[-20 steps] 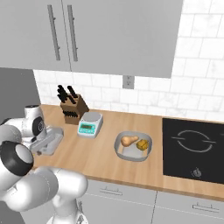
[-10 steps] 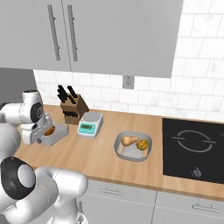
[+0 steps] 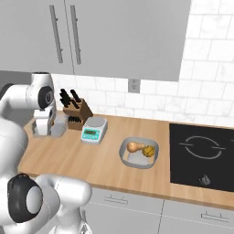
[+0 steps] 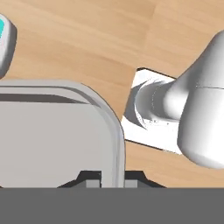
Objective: Take the meat container that has the chicken drumstick and place it on the second highest rack of the freezer. Then take the vegetable container that has the squashs and place it on the highest rack of the freezer.
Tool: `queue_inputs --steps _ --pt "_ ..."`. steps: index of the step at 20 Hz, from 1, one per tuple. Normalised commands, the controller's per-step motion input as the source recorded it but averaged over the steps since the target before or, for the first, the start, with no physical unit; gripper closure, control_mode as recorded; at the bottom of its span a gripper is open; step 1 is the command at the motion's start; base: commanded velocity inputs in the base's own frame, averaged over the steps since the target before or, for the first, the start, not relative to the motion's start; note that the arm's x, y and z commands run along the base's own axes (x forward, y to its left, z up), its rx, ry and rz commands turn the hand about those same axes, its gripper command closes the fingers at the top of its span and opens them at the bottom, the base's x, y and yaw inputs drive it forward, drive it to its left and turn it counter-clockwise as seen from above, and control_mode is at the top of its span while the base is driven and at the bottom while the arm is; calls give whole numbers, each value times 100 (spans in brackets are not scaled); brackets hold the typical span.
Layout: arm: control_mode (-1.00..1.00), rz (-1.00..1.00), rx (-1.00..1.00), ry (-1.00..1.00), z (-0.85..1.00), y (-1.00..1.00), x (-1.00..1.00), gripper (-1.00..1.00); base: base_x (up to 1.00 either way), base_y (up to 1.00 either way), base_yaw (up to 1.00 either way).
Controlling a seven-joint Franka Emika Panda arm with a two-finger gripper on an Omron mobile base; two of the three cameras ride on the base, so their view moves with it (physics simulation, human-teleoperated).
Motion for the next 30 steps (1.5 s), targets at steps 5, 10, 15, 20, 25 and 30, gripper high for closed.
queue_inputs --steps 5,10,15,20,25,30 --pt "-100 45 0 0 43 -69 -48 100 0 0 0" --pt "-100 51 0 -6 29 -72 -55 100 0 0 0" --pt "-100 44 9 -24 28 -21 -36 100 0 0 0" --pt "-100 12 11 -16 25 0 -32 100 0 0 0" --pt "-100 0 5 5 27 0 -28 100 0 0 0" --pt "-100 0 0 5 33 0 -72 100 0 0 0"
